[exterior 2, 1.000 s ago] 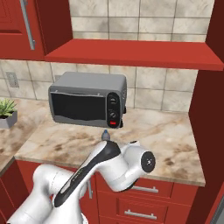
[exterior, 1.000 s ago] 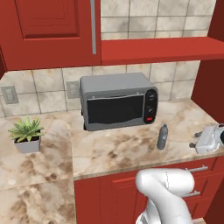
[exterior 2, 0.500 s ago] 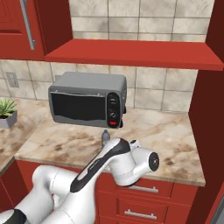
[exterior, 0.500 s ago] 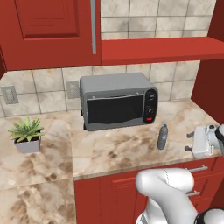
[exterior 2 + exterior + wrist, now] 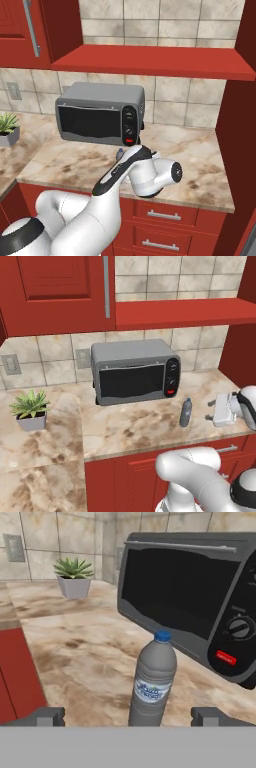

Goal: Take the bottled waters from the counter and place them in the freezer to freeze. Close the freezer door after placing the bottles.

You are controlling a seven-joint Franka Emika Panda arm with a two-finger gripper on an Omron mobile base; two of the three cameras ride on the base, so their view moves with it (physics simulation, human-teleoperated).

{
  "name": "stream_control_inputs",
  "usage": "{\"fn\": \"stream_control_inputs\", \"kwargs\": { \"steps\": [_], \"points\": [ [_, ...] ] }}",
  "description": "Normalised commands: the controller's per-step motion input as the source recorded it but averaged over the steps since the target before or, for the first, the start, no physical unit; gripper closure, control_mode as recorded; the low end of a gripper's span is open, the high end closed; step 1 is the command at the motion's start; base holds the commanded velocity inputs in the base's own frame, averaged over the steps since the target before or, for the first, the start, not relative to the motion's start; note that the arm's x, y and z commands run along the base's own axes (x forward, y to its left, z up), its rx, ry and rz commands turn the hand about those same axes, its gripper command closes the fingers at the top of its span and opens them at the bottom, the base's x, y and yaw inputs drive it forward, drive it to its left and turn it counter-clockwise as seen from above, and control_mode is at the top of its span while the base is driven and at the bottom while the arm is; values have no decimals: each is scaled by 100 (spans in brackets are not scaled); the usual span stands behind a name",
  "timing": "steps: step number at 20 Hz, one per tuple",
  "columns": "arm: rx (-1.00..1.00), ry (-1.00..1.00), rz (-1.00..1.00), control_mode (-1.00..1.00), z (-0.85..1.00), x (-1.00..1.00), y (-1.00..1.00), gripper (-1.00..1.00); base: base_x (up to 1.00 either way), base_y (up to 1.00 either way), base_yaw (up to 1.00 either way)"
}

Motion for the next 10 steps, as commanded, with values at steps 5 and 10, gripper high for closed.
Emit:
{"fn": "stream_control_inputs", "kwargs": {
  "steps": [5, 10],
  "points": [
    [0, 0, 0, -100, -3, 17, 1, -100, 0, 0, 0],
    [0, 0, 0, -100, -15, 16, 1, -100, 0, 0, 0]
  ]
}}
